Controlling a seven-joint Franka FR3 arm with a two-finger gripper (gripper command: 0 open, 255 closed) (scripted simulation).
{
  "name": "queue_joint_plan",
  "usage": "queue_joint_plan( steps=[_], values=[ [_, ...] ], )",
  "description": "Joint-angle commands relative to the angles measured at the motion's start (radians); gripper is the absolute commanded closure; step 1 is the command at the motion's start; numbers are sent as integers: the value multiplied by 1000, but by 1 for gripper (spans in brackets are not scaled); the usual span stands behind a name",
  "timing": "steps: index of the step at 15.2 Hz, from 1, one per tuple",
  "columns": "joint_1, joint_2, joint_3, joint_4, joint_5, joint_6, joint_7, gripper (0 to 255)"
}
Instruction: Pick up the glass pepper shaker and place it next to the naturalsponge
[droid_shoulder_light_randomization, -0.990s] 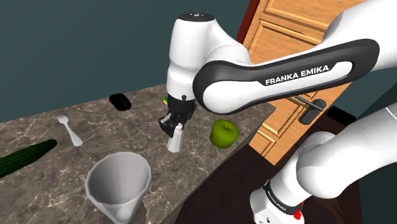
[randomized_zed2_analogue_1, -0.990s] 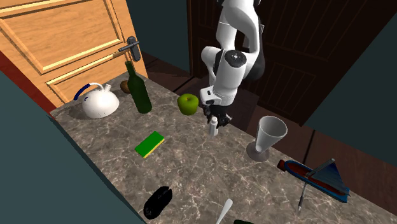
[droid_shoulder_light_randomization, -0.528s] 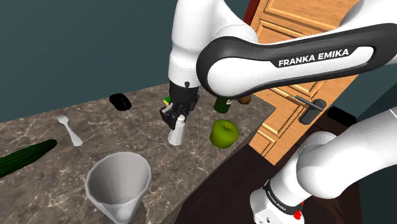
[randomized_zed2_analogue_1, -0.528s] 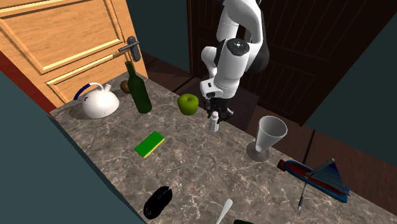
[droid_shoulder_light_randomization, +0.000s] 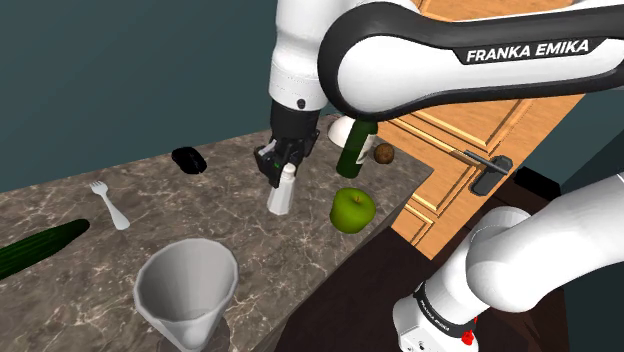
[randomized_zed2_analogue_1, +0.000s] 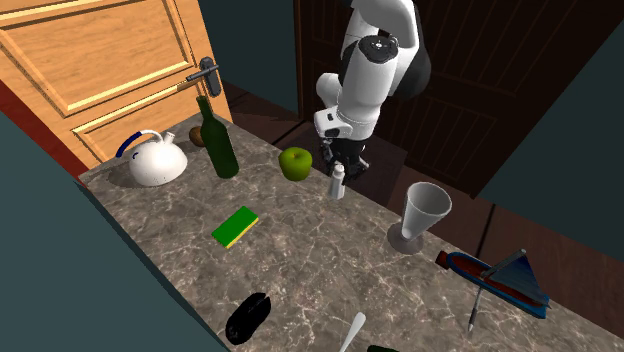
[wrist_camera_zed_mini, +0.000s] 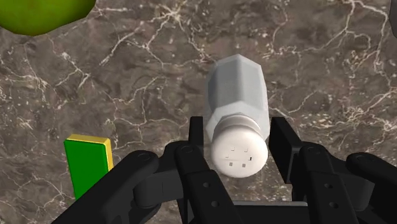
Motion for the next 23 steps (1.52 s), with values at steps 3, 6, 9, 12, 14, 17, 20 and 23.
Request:
queue_joint_plan(
  steps=[3,6,9,12,14,17,20,23],
  values=[
    [-1,-7,-7,48,0,-55,-6,255],
    [-2,-11,-12,85,-1,-95,-10,255],
    [-7,-34,-35,78,1,-109,-40,255],
    [-19,-92,-99,18,-1,-104,-120,255],
    [-29,-126,-141,-17,-7,-101,-172,255],
    [-48,-167,-203,-61,-24,-96,-248,255],
    [-71,-198,-265,-95,-47,-91,-324,255],
    [-97,-219,-326,-118,-74,-83,-398,255]
  ],
)
